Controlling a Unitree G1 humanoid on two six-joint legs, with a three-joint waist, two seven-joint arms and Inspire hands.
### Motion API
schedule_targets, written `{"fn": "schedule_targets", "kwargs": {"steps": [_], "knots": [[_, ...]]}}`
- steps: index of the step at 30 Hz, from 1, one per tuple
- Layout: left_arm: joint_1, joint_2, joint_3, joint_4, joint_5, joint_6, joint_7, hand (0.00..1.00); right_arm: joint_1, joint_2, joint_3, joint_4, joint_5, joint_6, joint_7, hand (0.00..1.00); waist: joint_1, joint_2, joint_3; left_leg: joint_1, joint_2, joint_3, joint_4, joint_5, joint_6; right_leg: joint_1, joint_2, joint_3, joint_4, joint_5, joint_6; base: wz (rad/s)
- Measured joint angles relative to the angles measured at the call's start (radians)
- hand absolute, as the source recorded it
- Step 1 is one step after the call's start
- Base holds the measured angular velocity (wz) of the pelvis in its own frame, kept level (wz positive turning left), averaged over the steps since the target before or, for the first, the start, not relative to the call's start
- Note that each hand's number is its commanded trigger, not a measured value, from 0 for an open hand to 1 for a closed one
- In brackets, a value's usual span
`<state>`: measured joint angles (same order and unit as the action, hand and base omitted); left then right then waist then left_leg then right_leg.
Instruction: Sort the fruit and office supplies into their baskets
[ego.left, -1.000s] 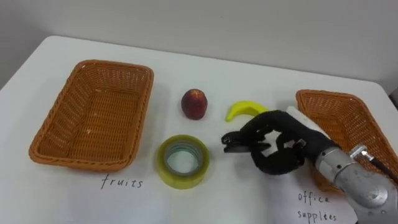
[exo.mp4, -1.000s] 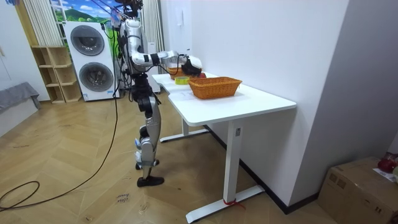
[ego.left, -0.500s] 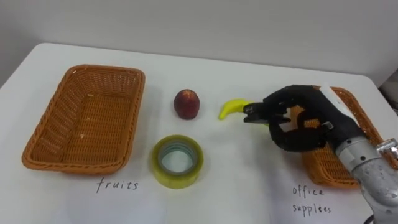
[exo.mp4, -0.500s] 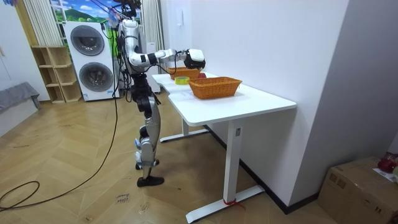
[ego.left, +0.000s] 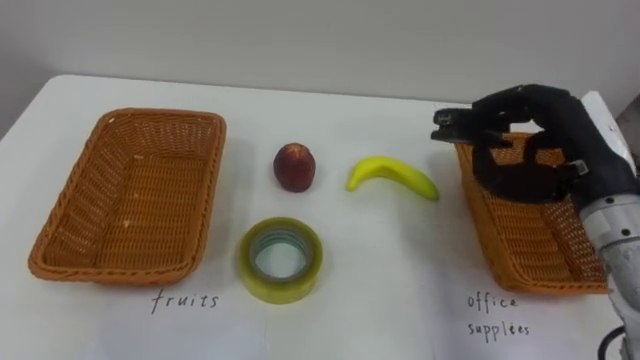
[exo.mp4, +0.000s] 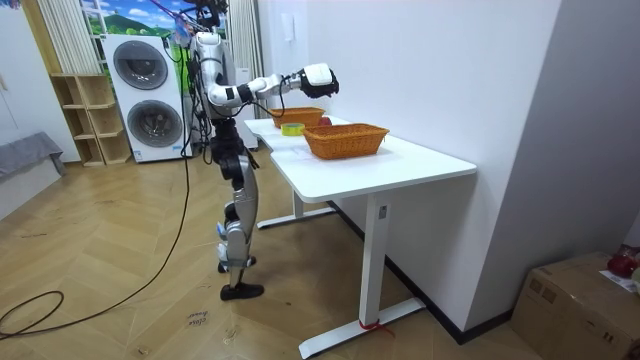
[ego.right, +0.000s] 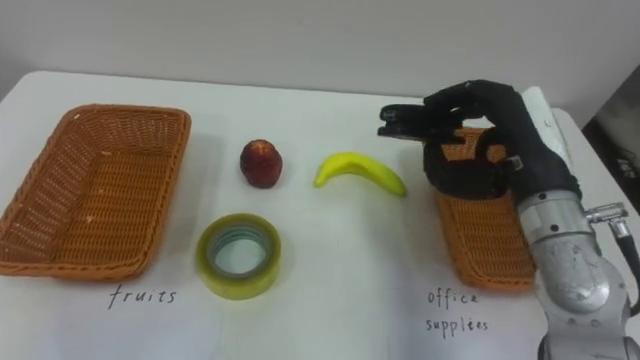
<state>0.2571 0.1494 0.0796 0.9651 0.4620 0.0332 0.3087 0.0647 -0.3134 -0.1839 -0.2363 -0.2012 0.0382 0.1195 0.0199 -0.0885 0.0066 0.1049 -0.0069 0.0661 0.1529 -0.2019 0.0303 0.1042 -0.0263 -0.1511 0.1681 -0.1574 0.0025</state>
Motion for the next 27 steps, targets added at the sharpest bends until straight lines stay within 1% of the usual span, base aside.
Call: {"fn": "schedule_targets", "kwargs": {"steps": [3,7,9,12,17,18,23,27], "knots": [[0.001,-0.015,0.002,-0.001,0.000,0.001,-0.004,0.00,0.000,0.000,0.000,0.012,0.025,-0.001,-0.014,1.00,-0.009,0.000,-0.0004,-0.001,0.001,0.005,0.000,0.000,0.000,-0.003,0.000,0.005,0.000,0.000,0.000,-0.05],[0.001,-0.016,0.002,-0.001,0.000,0.004,-0.009,0.00,0.003,-0.002,-0.001,0.070,0.036,-0.001,-0.049,1.00,-0.019,-0.008,-0.0054,-0.004,0.001,0.008,0.007,0.000,0.000,-0.008,0.001,0.009,0.001,0.000,0.000,-0.03],[0.000,-0.016,0.004,0.000,0.000,0.005,-0.009,0.00,0.006,-0.005,-0.004,0.094,0.038,-0.001,-0.066,1.00,-0.020,-0.009,-0.0061,-0.004,0.002,0.012,0.008,0.000,0.000,-0.010,0.002,0.010,0.001,0.000,0.000,-0.06],[0.003,-0.015,0.010,0.004,0.000,0.004,-0.006,0.00,0.006,-0.008,-0.007,0.126,0.039,-0.001,-0.089,1.00,-0.038,-0.014,-0.0093,-0.005,0.002,0.014,0.009,0.000,0.000,-0.012,0.002,0.011,0.002,0.000,0.000,0.00],[0.000,-0.014,0.018,0.036,0.000,0.004,-0.006,0.00,0.006,-0.012,-0.042,0.159,0.044,-0.002,-0.095,1.00,-0.049,-0.021,-0.0089,-0.006,0.005,0.016,0.009,0.000,0.000,-0.016,0.003,0.017,0.003,0.001,-0.001,-0.04],[0.002,-0.013,0.019,0.038,0.000,0.004,-0.006,0.00,0.006,-0.013,-0.048,0.159,0.044,-0.002,-0.095,1.00,-0.051,-0.022,-0.0086,-0.006,0.010,0.017,0.009,0.000,-0.001,-0.016,0.004,0.018,0.003,0.001,-0.001,-0.03],[0.001,-0.012,0.018,0.039,0.000,0.004,-0.006,0.00,0.006,-0.014,-0.062,0.166,0.043,-0.002,-0.096,1.00,-0.053,-0.025,-0.0083,-0.006,0.010,0.029,0.008,-0.002,-0.004,-0.019,0.010,0.027,0.003,0.002,-0.003,-0.05],[0.002,-0.012,0.022,0.040,0.000,0.004,-0.006,0.00,0.006,-0.014,-0.076,0.183,0.042,-0.001,-0.095,1.00,-0.058,-0.025,-0.0076,-0.006,0.011,0.030,0.007,-0.003,-0.005,-0.021,0.012,0.027,0.002,0.003,-0.004,-0.01]]}}
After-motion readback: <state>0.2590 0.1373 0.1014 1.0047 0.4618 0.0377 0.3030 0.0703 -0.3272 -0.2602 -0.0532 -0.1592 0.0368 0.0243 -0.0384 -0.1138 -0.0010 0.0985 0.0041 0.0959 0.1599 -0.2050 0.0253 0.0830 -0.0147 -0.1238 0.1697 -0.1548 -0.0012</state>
